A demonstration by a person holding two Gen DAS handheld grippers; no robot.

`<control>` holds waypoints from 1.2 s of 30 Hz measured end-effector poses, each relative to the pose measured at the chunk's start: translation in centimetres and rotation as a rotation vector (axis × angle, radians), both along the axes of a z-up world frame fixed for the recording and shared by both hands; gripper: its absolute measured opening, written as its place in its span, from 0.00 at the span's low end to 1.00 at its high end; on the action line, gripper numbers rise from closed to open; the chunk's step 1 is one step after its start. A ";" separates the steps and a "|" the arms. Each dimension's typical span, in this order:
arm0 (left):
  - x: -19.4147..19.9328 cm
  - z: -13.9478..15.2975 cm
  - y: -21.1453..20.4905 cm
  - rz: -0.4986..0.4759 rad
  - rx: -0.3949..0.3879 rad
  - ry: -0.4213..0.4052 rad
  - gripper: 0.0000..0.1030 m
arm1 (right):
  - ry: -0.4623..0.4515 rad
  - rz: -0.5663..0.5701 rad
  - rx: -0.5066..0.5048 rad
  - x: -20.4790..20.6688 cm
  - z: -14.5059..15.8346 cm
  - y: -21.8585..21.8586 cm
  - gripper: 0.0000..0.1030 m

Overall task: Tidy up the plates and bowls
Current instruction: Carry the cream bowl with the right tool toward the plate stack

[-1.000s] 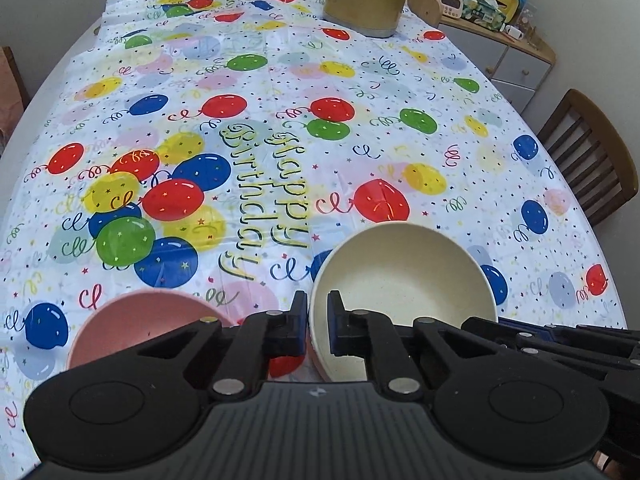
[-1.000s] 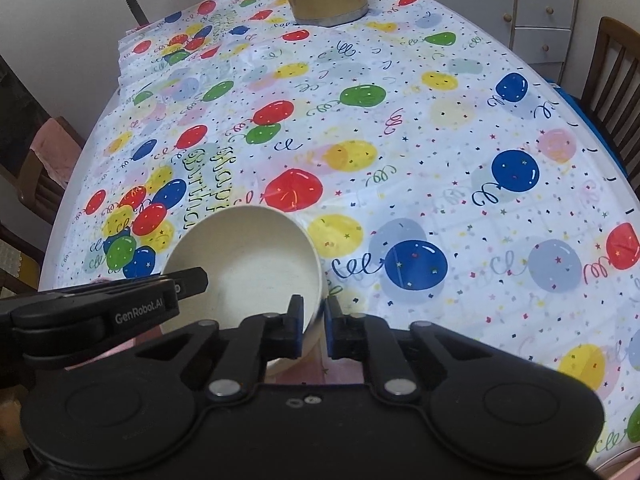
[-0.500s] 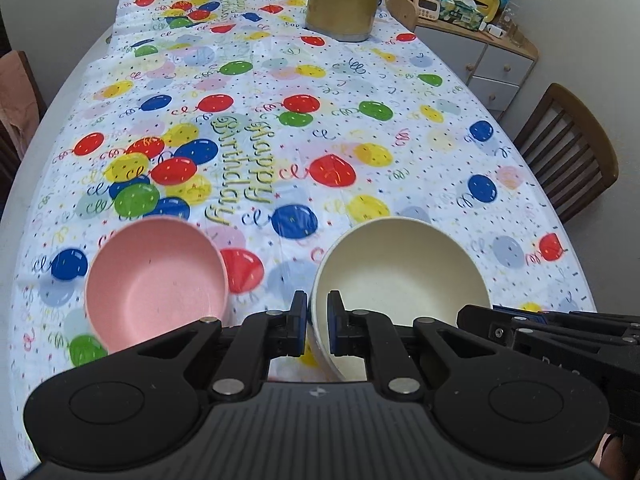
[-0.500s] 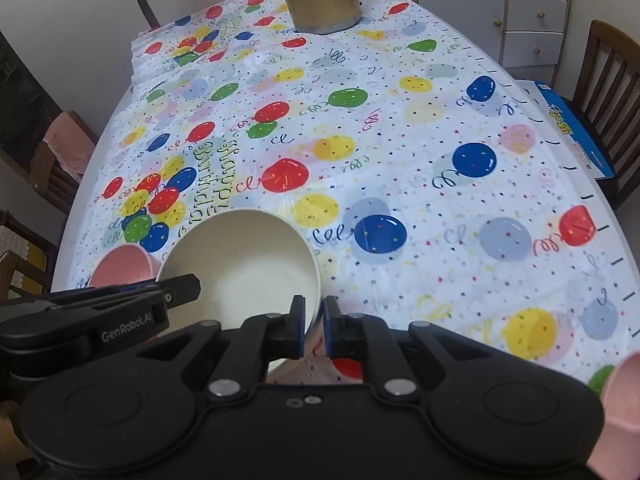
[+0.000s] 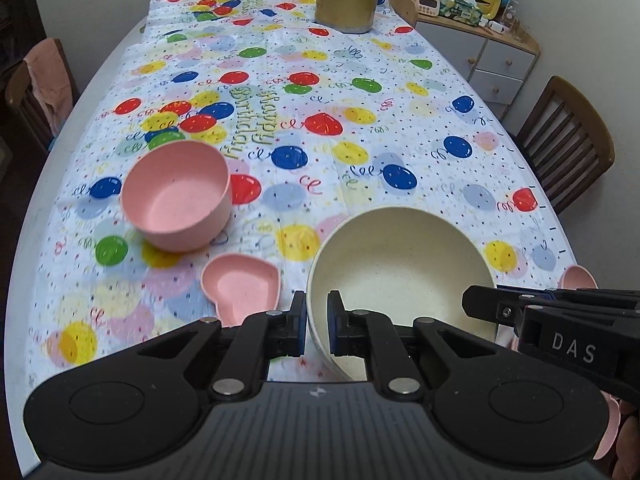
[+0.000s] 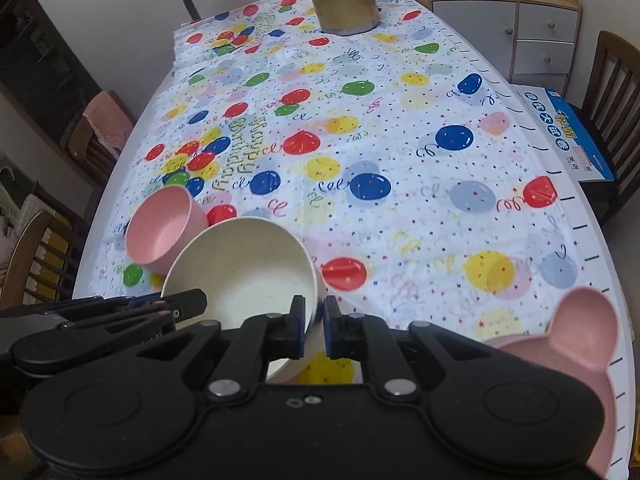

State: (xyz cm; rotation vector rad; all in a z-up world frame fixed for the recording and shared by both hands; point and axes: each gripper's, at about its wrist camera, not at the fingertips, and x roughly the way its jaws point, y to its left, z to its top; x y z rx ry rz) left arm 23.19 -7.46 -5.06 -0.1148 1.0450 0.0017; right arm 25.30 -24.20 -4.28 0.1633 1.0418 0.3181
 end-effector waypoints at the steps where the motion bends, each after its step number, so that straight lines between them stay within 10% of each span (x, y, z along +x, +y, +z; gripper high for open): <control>1: -0.7 0.1 -0.1 0.007 0.000 -0.003 0.10 | 0.001 0.008 -0.001 -0.5 0.0 -0.1 0.08; 36: -13.3 -5.3 1.3 0.176 0.005 0.117 0.10 | 0.132 0.257 -0.040 -11.6 -5.9 2.0 0.08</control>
